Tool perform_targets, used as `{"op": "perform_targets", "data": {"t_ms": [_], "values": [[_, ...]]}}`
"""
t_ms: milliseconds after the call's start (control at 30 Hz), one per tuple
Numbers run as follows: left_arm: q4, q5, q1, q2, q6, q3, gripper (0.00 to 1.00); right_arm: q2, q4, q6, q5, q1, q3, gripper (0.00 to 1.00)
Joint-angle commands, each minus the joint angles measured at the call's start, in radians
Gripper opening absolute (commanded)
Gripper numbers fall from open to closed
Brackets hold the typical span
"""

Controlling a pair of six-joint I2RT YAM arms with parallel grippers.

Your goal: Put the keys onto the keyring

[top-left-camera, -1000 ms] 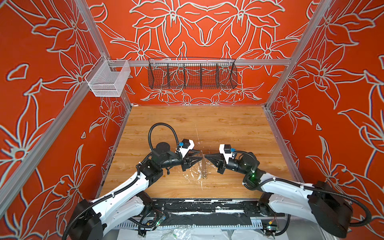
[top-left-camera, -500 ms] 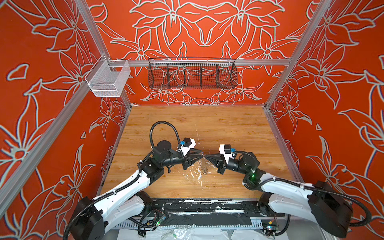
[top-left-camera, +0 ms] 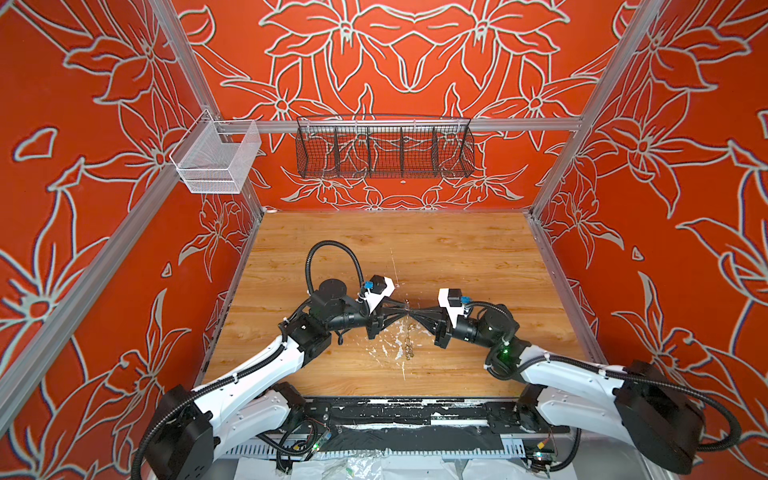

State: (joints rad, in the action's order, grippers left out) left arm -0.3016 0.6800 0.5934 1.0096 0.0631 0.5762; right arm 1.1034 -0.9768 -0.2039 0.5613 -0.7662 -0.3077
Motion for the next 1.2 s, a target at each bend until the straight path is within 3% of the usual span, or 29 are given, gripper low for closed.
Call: {"op": "perform_targets", "data": {"t_ms": [0,133,400,500,600,900,1167], "values": [[-0.02,0.024,-0.005,0.01,0.013,0.025,0.23,0.003,-0.066,-0.019,0.034,-0.007,-0.031,0.0],[-0.021,0.031,-0.006,0.013,0.014,0.028,0.2,0.011,-0.072,-0.022,0.037,-0.006,-0.032,0.0],[-0.023,0.035,-0.006,0.009,0.017,0.026,0.01,0.014,-0.059,-0.022,0.027,-0.007,-0.036,0.0],[-0.032,0.02,-0.006,0.006,0.011,0.026,0.0,-0.001,-0.03,-0.019,-0.009,-0.006,-0.034,0.3],[-0.042,-0.009,-0.007,0.011,0.01,0.038,0.0,-0.05,0.018,-0.008,-0.069,-0.007,-0.014,0.43],[-0.063,-0.028,-0.044,0.163,0.005,0.199,0.0,-0.235,0.214,0.016,-0.369,-0.005,0.037,0.53],[-0.113,-0.074,-0.058,0.24,-0.008,0.224,0.0,-0.352,0.477,-0.078,-0.677,-0.005,0.027,0.56]]}}
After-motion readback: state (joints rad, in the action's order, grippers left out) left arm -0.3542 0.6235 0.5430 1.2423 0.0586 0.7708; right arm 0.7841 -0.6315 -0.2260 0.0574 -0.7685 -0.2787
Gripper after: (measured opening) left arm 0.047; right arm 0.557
